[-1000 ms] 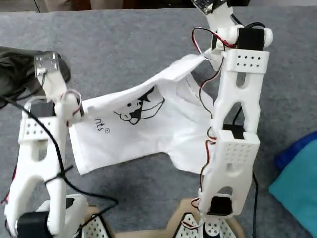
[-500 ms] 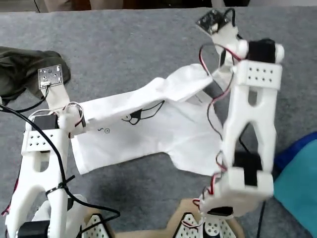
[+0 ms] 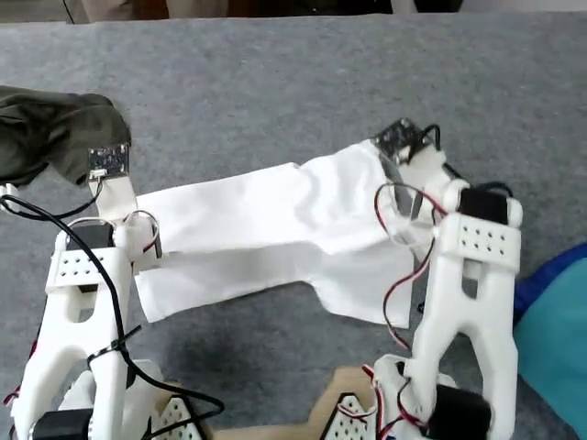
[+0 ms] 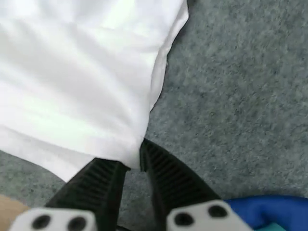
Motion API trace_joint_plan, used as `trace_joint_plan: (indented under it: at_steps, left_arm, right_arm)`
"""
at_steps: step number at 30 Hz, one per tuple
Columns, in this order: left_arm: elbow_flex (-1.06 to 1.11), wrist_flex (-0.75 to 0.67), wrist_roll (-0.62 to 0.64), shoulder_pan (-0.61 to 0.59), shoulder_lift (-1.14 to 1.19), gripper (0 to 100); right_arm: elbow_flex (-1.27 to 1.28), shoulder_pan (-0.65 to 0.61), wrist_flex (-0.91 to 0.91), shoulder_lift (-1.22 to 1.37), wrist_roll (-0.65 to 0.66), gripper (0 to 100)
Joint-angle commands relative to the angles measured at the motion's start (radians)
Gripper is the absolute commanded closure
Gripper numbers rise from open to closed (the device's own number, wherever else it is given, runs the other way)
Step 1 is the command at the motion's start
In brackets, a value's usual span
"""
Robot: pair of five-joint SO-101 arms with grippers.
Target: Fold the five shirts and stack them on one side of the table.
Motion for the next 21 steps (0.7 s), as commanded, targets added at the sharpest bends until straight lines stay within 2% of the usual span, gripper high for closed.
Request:
trace_joint_plan:
  at_steps: [1,9,17,21]
  left_arm:
    - [0.008,-0.014,-0.009,-0.011,-0.027,98]
    - [0.026,-0.015,-0.048,-0.008,-0.027,98]
    - [0.029,0.012,-0.052,-0.005,-0.028,98]
    - [0.057,0.054,-0.051,0.063,-0.036,98]
  right_arm:
    - [0.067,0.031,-0.018,-0.077,0.018,99.4]
    - [0.311,0.077,-0.078,-0.298,0.077,99.4]
    - [0.407,0.084,-0.138,-0.306,0.080,99.4]
    - [0.432,0.088,-0.180,-0.303,0.080,99.4]
